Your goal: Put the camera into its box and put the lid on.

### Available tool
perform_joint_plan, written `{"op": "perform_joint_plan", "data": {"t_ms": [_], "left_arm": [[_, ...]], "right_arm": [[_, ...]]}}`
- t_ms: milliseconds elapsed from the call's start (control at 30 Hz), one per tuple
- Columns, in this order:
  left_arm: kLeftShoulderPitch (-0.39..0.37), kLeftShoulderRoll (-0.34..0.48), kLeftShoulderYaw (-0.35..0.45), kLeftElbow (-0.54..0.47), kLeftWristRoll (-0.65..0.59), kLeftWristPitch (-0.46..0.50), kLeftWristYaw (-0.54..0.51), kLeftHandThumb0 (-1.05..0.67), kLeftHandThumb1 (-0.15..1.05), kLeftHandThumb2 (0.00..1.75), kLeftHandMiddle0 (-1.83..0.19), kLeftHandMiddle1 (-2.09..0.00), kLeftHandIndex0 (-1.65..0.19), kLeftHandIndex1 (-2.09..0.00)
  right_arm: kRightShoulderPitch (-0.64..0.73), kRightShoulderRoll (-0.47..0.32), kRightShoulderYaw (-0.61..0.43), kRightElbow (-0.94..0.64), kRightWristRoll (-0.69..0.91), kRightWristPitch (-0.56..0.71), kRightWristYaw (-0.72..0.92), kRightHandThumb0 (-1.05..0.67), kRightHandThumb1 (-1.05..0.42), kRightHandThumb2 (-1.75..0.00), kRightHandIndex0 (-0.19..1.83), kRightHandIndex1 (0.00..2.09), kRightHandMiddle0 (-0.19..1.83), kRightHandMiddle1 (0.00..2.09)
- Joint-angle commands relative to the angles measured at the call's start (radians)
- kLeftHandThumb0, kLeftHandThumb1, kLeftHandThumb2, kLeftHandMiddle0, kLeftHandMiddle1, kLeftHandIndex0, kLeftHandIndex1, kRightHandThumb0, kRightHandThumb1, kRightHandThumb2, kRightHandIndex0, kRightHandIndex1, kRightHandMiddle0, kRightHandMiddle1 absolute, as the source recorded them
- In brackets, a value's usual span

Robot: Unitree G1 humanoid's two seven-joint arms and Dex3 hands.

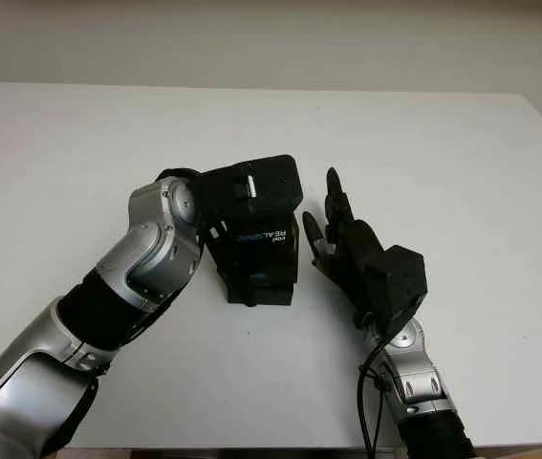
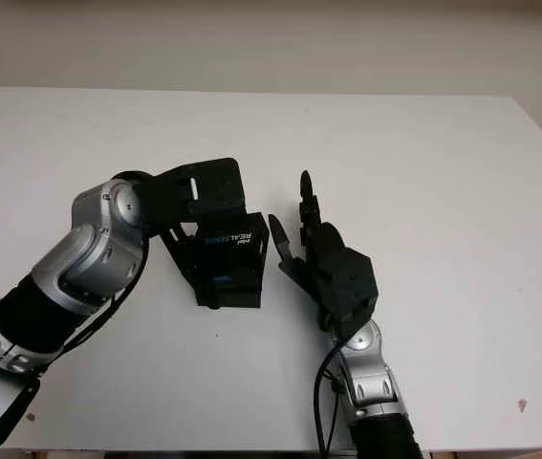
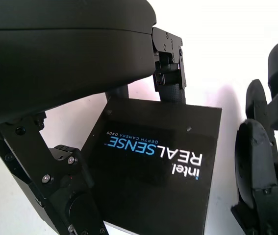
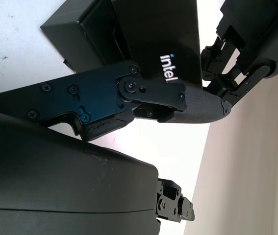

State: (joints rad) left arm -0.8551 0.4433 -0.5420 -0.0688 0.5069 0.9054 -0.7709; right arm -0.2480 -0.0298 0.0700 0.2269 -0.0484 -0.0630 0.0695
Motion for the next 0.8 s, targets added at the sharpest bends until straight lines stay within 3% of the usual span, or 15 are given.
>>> {"op": "perform_joint_plan", "data": {"t_ms": [0,33,67,100,200,233,367,567,600,633,700,767], "left_arm": [[-0.016,0.005,-0.004,-0.024,-0.006,0.011,-0.021,-0.43,1.05,0.07,-0.15,-1.50,0.07,-1.28],[-0.016,0.010,-0.012,-0.027,-0.007,0.009,-0.035,-0.48,1.05,0.08,-0.08,-1.48,0.13,-1.06],[-0.018,0.019,-0.024,-0.030,-0.005,0.000,-0.049,-0.53,1.05,0.09,0.06,-1.24,0.15,-0.86],[-0.019,0.024,-0.031,-0.031,-0.003,-0.006,-0.059,-0.58,1.05,0.11,0.10,-0.83,0.16,-0.62],[-0.015,0.025,-0.036,-0.039,-0.003,-0.007,-0.072,-0.62,1.05,0.14,0.06,-0.29,0.18,-0.31],[-0.015,0.024,-0.037,-0.039,-0.003,-0.002,-0.074,-0.62,1.05,0.15,0.05,-0.23,0.18,-0.27],[-0.016,0.026,-0.039,-0.038,-0.002,0.006,-0.079,-0.64,1.05,0.18,0.05,-0.17,0.19,-0.04],[-0.009,0.044,-0.056,-0.031,0.025,-0.014,-0.073,-0.68,1.05,0.20,0.02,-0.22,0.19,0.00],[-0.009,0.048,-0.059,-0.031,0.032,-0.019,-0.074,-0.68,1.05,0.20,0.03,-0.29,0.18,-0.01],[-0.009,0.052,-0.060,-0.031,0.035,-0.024,-0.077,-0.68,1.05,0.21,0.12,-0.52,0.17,-0.01],[-0.008,0.062,-0.060,-0.029,0.041,-0.038,-0.083,-0.69,1.05,0.23,0.17,-0.58,0.18,-0.01],[-0.012,0.070,-0.063,-0.027,0.045,-0.030,-0.101,-0.70,1.05,0.26,0.19,-0.51,0.17,-0.02]], "right_arm": [[0.007,0.004,0.001,-0.006,-0.002,-0.004,-0.004,-0.75,-1.05,-0.54,-0.19,0.00,-0.19,0.00],[0.007,0.005,0.001,-0.005,-0.002,-0.007,-0.004,-0.75,-1.05,-0.54,-0.19,0.00,-0.19,0.00],[0.008,0.006,0.000,-0.004,-0.003,-0.009,-0.007,-0.74,-1.05,-0.54,-0.19,0.00,-0.19,0.00],[0.008,0.007,0.000,-0.003,-0.003,-0.010,-0.009,-0.75,-1.05,-0.54,-0.19,0.00,-0.19,0.00],[0.007,0.009,-0.002,-0.010,0.000,0.000,-0.014,-0.75,-1.05,-0.54,-0.19,0.00,-0.19,0.00],[0.006,0.009,-0.004,-0.013,-0.001,0.004,-0.018,-0.75,-1.05,-0.54,-0.19,0.00,-0.19,0.00],[0.001,0.011,-0.020,-0.014,0.023,0.006,-0.015,-0.75,-1.05,-0.53,-0.19,0.00,-0.19,0.00],[-0.005,0.005,-0.037,-0.019,0.046,0.027,-0.005,-0.76,-1.05,-0.51,-0.19,0.00,-0.19,0.00],[-0.006,0.004,-0.039,-0.016,0.048,0.025,-0.002,-0.76,-1.05,-0.50,-0.19,0.00,-0.19,0.00],[-0.006,0.004,-0.040,-0.015,0.050,0.025,0.002,-0.76,-1.05,-0.50,-0.19,0.00,-0.19,0.00],[-0.007,0.004,-0.042,-0.014,0.052,0.026,0.005,-0.76,-1.05,-0.50,-0.19,0.00,-0.19,0.00],[-0.009,0.005,-0.043,-0.010,0.051,0.023,0.007,-0.76,-1.05,-0.50,-0.19,0.00,-0.19,0.00]]}}
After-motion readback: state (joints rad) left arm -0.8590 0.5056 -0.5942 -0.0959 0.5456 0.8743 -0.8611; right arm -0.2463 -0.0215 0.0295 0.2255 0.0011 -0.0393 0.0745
